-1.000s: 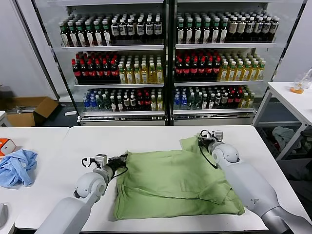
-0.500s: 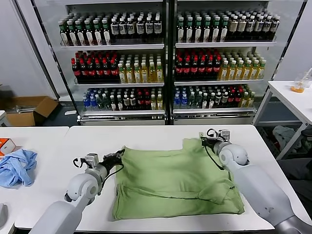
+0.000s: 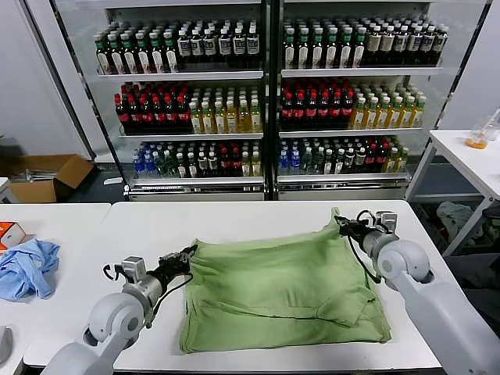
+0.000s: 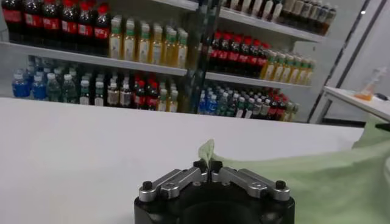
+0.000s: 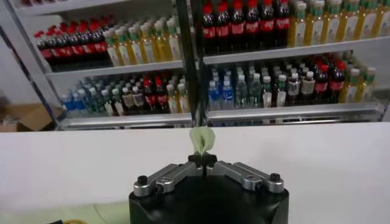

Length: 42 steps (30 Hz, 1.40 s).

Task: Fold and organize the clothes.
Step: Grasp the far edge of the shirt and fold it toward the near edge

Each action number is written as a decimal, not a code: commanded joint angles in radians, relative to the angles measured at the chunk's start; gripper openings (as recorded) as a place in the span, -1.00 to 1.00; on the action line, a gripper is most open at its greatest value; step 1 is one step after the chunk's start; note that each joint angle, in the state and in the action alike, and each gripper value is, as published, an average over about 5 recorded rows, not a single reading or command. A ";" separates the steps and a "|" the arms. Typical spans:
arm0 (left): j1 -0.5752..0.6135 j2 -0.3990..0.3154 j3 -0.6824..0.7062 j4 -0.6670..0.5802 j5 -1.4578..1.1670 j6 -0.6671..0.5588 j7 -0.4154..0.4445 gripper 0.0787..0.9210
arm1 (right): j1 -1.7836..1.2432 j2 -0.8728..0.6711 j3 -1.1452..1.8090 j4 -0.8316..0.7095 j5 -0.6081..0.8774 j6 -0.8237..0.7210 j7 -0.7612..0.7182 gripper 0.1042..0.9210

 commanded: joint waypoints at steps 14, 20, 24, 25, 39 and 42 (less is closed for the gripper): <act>0.218 0.022 -0.045 -0.117 0.102 0.036 0.017 -0.98 | -0.612 -0.015 0.376 0.377 -0.043 -0.005 0.052 -1.00; 0.225 0.008 -0.035 -0.114 0.141 0.034 0.023 -0.98 | -0.621 0.002 0.361 0.362 -0.069 -0.005 0.071 -1.00; 0.227 -0.006 -0.027 -0.118 0.164 0.036 0.028 -0.98 | -0.609 0.007 0.346 0.350 -0.093 -0.006 0.072 -1.00; 0.228 -0.010 -0.026 -0.120 0.170 0.036 0.028 -0.98 | -0.607 0.008 0.343 0.348 -0.099 -0.006 0.070 -1.00; 0.375 -0.172 -0.031 -0.239 0.450 -0.064 -0.159 -0.15 | -0.631 0.014 0.352 0.415 -0.179 -0.003 0.042 -0.16; 0.411 -0.240 -0.005 -0.213 0.525 -0.070 -0.193 0.06 | -0.630 0.015 0.349 0.413 -0.184 -0.003 0.043 0.01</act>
